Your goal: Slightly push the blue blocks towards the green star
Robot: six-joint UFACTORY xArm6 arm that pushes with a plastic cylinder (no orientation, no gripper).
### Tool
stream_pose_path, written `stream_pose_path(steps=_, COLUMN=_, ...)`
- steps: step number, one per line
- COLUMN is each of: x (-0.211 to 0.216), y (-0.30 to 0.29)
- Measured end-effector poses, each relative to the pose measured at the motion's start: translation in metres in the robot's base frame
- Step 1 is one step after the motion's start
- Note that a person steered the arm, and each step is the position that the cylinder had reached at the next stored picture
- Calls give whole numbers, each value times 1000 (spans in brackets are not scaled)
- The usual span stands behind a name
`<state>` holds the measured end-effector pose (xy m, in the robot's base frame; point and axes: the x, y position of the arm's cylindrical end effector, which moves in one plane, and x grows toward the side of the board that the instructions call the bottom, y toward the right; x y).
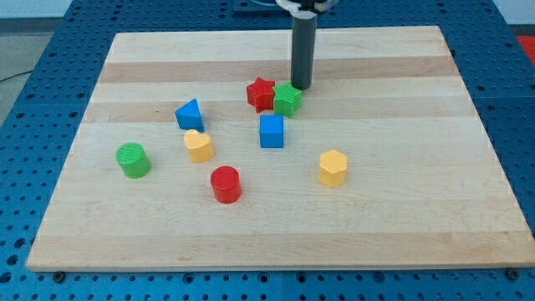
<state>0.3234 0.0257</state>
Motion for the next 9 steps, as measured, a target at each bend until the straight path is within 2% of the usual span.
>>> stream_pose_path(steps=2, x=-6, y=-145)
stream_pose_path(steps=4, x=37, y=-157)
stream_pose_path(steps=6, x=86, y=-195)
stream_pose_path(steps=7, x=90, y=-165)
stream_pose_path(steps=9, x=72, y=-122)
